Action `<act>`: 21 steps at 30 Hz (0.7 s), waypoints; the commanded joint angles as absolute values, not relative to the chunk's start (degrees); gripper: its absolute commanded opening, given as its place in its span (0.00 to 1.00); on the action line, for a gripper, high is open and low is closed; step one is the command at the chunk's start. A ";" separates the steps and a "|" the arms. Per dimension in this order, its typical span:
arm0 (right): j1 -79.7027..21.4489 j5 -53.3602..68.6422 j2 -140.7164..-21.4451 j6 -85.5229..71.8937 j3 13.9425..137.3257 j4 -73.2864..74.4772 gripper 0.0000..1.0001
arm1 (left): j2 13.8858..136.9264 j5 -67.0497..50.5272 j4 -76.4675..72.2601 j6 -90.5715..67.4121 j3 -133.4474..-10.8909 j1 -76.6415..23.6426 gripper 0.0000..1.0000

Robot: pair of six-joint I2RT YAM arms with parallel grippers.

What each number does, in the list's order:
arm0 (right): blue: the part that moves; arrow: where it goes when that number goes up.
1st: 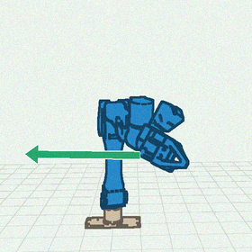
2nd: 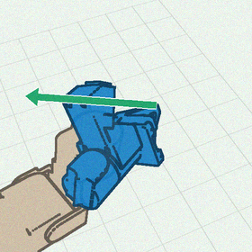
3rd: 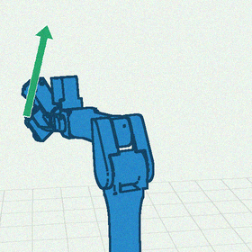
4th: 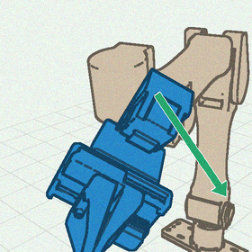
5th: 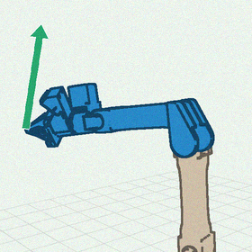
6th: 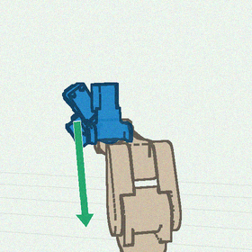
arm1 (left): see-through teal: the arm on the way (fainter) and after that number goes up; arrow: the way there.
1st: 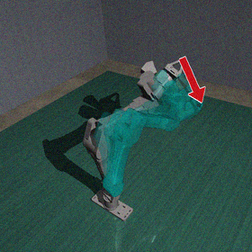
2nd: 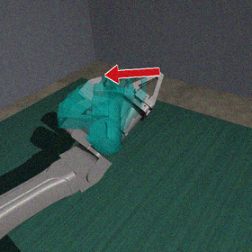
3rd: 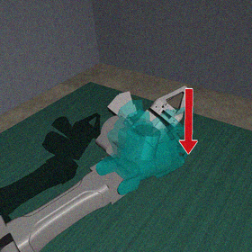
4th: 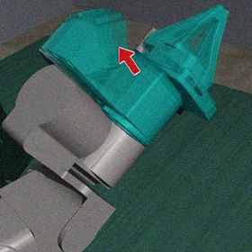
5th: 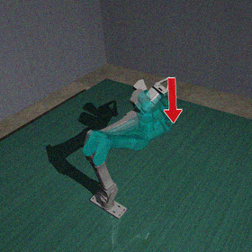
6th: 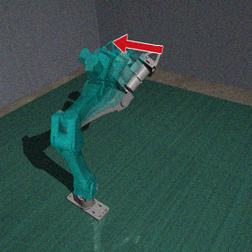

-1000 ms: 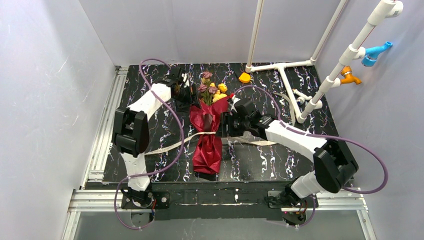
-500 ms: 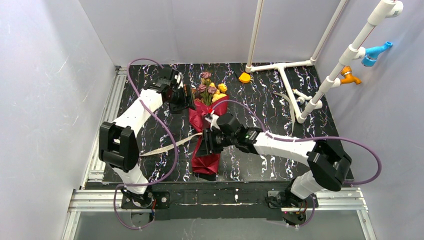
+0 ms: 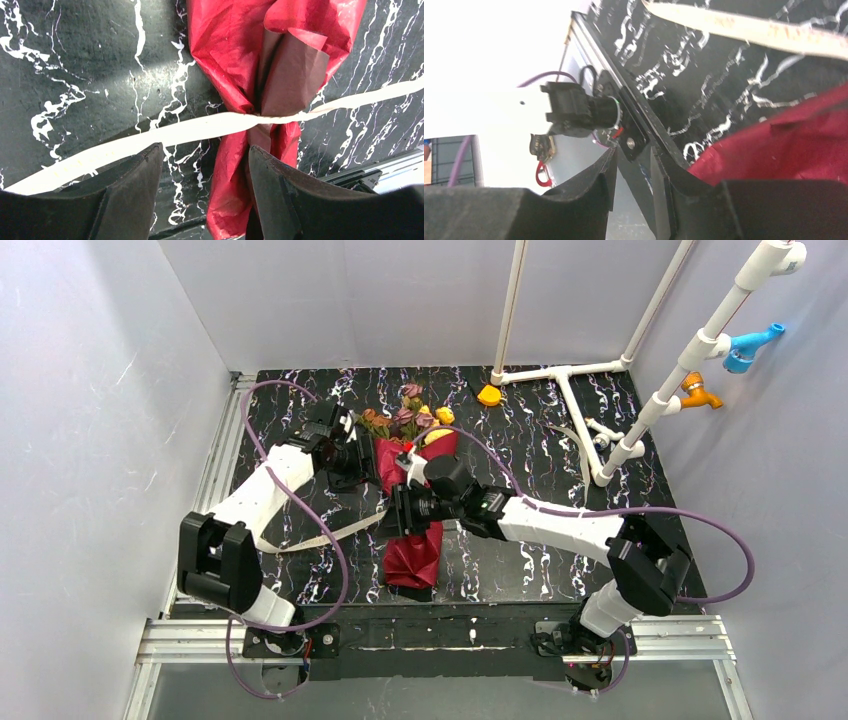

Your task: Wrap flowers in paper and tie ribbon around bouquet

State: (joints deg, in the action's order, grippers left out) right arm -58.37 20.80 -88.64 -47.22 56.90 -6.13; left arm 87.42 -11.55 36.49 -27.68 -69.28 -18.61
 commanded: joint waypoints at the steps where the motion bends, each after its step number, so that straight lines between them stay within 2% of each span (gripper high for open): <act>1: -58.45 21.19 -90.13 -45.37 61.51 -7.68 0.39 | 82.77 -10.97 36.72 -28.21 -67.27 -18.78 0.62; 7: -58.01 19.73 -91.69 -45.51 52.79 -10.27 0.32 | 80.61 -10.49 37.36 -27.89 -65.60 -18.77 0.61; 13: -53.75 26.80 -99.36 -50.16 38.75 -29.01 0.25 | 79.12 -9.96 37.62 -27.82 -63.77 -18.77 0.61; 15: -53.13 31.10 -102.08 -52.70 38.53 -33.81 0.22 | 79.13 -10.00 37.62 -27.99 -63.44 -18.76 0.61; 21: -53.08 30.66 -100.94 -48.96 42.72 -25.33 0.22 | 77.95 -10.60 38.09 -29.12 -62.36 -18.73 0.61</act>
State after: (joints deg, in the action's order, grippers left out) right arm -52.90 30.09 -102.00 -51.46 39.44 -26.57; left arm 81.38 -10.87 36.42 -28.40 -63.79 -18.61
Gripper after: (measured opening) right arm 0.216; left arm 0.608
